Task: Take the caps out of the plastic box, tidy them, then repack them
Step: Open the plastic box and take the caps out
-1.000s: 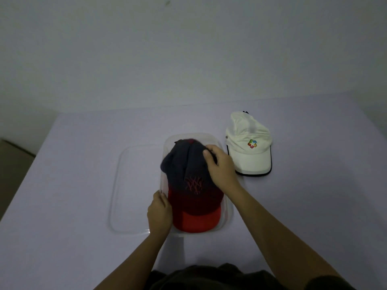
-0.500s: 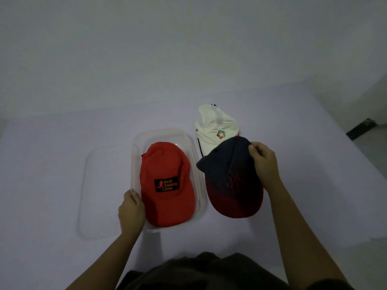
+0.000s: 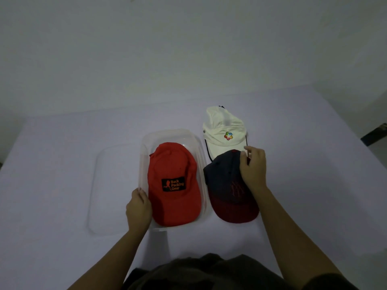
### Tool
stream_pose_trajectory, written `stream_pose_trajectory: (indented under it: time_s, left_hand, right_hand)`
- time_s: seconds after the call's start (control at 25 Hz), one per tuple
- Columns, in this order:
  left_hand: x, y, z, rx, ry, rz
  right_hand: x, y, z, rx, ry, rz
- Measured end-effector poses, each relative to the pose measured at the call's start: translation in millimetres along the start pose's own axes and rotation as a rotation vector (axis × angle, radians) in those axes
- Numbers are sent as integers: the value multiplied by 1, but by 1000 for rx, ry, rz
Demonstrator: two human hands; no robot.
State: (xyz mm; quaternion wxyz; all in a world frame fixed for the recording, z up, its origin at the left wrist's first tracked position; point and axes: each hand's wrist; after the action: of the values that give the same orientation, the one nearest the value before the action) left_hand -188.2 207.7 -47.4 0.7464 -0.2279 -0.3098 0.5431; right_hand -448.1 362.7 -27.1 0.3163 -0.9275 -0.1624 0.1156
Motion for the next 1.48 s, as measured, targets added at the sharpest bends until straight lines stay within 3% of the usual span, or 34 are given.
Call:
stream_pose_trajectory:
  time_s: [0.12,0.24,0.32,0.4,0.68,0.88,1.0,1.08,1.16,1.32,1.48]
  left_hand:
    - [0,-2,2,9,-13,3]
    - [0,-1,2,8,-15,-4]
    - [-1,-1,1,3,-20,-4]
    - [-2,-1,0,2,-17,6]
    - [-6,-2,-5,70,-34,-86]
    - [-7,-36,37,271,180,22]
    - [-12,-54,83,435,245,-141]
    - [-9,-53,112,465,355,-310]
    - [-2,-44,128,488,447,-365]
    - [10,-34,142,563,477,-336]
    - [51,18,177,531,533,-513]
  right_hand:
    - [7,29,-46,-22,-217,-130]
    - [14,69,-78,51,-254,-566]
    - [17,94,-86,154,-165,-788]
    - [18,109,-90,132,-17,-828]
    - [33,109,-110,-101,-78,-681]
    - [44,86,-137,-308,-159,-546]
    - [45,58,-153,-442,-150,-442]
    - [45,29,-156,-484,-101,-240]
    - [44,8,-151,-486,-71,-76]
    - [48,-11,-144,-411,-79,88]
    - [39,-67,-90,-319,-11,279]
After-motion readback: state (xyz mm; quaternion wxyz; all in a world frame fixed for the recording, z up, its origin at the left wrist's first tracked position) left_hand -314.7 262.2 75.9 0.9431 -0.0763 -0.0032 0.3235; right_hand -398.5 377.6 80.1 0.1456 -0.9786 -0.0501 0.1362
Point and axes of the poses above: each hand's wrist, its own x-axis away from the middle knuckle, its own y-axis out of the palm, z = x × y
